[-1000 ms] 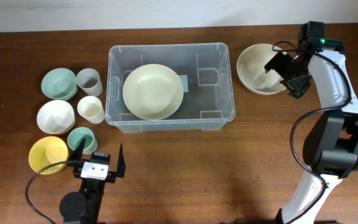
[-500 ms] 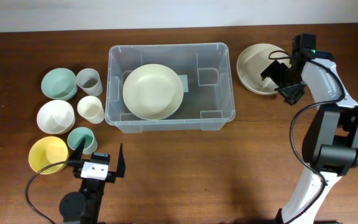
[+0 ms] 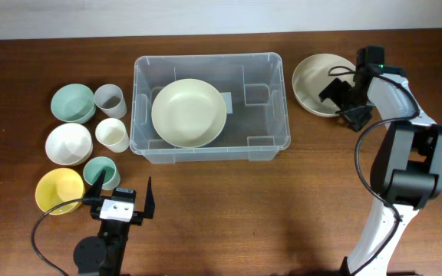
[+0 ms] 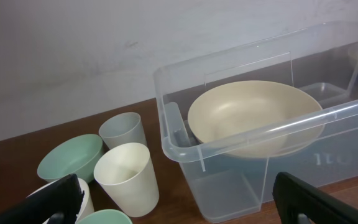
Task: Pack container
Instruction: 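Move the right gripper to the remaining cream plate at right, then grip the cream plate rim with the right gripper, then lift and carry the cream plate over the container, then lower the cream plate onto the stacked bowls and release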
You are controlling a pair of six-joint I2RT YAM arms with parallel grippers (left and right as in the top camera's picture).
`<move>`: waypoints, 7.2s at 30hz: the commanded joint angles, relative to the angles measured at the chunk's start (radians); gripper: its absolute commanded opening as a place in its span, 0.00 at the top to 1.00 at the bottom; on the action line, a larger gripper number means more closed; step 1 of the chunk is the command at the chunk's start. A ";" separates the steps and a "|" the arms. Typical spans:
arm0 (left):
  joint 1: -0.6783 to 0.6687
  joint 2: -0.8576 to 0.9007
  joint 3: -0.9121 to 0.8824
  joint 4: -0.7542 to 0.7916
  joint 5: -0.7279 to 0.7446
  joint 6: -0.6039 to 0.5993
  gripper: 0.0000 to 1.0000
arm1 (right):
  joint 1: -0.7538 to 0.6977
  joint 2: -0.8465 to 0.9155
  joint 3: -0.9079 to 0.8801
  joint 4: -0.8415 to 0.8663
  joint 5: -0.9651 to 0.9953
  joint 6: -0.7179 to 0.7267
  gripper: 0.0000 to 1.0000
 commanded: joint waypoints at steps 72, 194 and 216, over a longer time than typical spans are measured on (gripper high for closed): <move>0.006 -0.006 -0.006 -0.001 -0.004 0.008 0.00 | 0.000 -0.068 0.077 -0.090 0.019 -0.164 0.38; 0.006 -0.006 -0.006 -0.001 -0.004 0.008 0.00 | 0.587 -0.086 0.019 0.228 -0.182 -0.106 0.95; 0.006 -0.006 -0.006 -0.001 -0.004 0.008 0.00 | 0.589 -0.085 0.016 0.212 -0.217 -0.106 0.88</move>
